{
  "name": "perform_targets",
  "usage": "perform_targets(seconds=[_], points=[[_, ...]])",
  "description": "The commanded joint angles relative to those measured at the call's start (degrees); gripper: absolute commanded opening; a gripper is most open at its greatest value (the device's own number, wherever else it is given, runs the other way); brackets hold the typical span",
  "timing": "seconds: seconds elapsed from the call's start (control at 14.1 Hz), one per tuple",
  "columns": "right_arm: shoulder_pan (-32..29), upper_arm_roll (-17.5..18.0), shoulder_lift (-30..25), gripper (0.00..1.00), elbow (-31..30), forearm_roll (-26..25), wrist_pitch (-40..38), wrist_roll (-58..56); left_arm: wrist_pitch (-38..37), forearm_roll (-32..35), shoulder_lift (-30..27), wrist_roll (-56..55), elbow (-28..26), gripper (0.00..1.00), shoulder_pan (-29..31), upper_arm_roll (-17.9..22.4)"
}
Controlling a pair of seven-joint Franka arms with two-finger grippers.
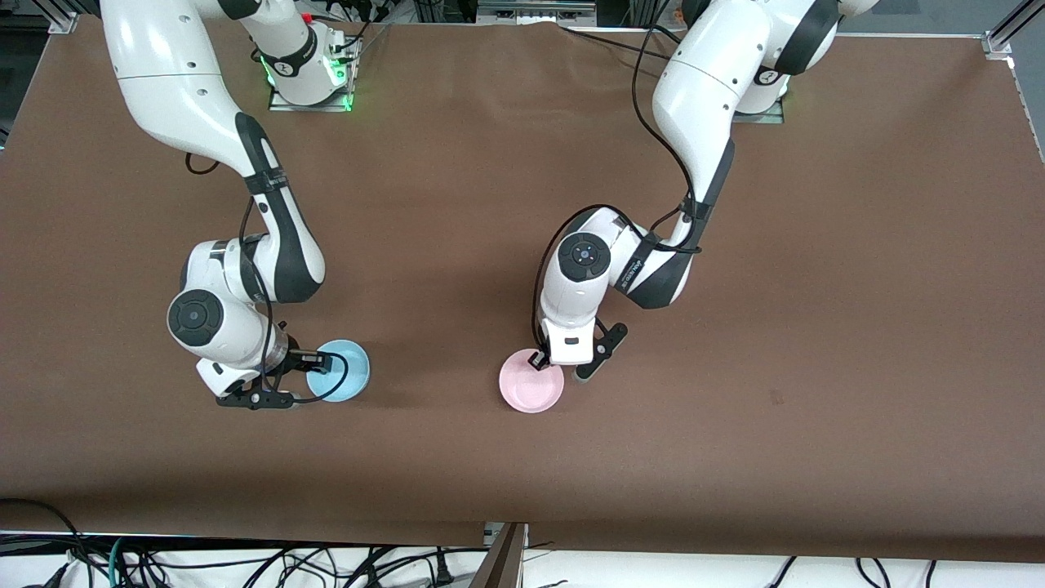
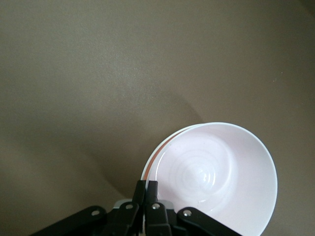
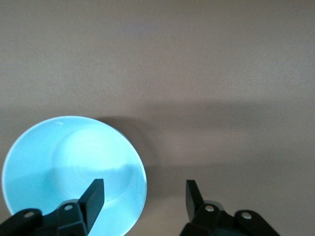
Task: Stack pink and blue bowls on white bowl
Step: 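Lower the right gripper and grasp the light blue bowl rim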
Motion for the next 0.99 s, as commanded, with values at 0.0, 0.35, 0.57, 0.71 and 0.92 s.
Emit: perform_targets(seconds=[0.0, 0.35, 0.57, 0.71, 0.92], points=[[0.0, 0.3, 0.1, 0.54, -0.5, 0.9, 0.6, -0.1, 0.2, 0.6, 1.4, -1.9, 2.2, 0.02, -0.9, 1.1], [0.0, 0.9, 0.6, 0.29, -0.5, 1.9, 0.6, 0.0, 0.2, 0.6, 1.3, -1.6, 2.3, 0.31, -0.9, 1.1], [-0.1, 0.9, 0.6, 0.09, 0.0, 2.4, 0.5, -0.2, -1.0, 0.6, 0.6, -1.4, 3.7, 0.32, -0.4, 1.3], [-0.3, 0.9, 0.5, 0.04, 0.1, 4.0, 0.4, -0.8, -3.5, 0.6, -0.4, -1.2, 4.1, 0.32, -0.1, 1.3], [-0.3, 0.9, 0.3, 0.00, 1.4, 4.4, -0.4, -0.7, -13.0, 0.0, -1.5, 1.5, 8.5, 0.31, 2.8, 0.7]])
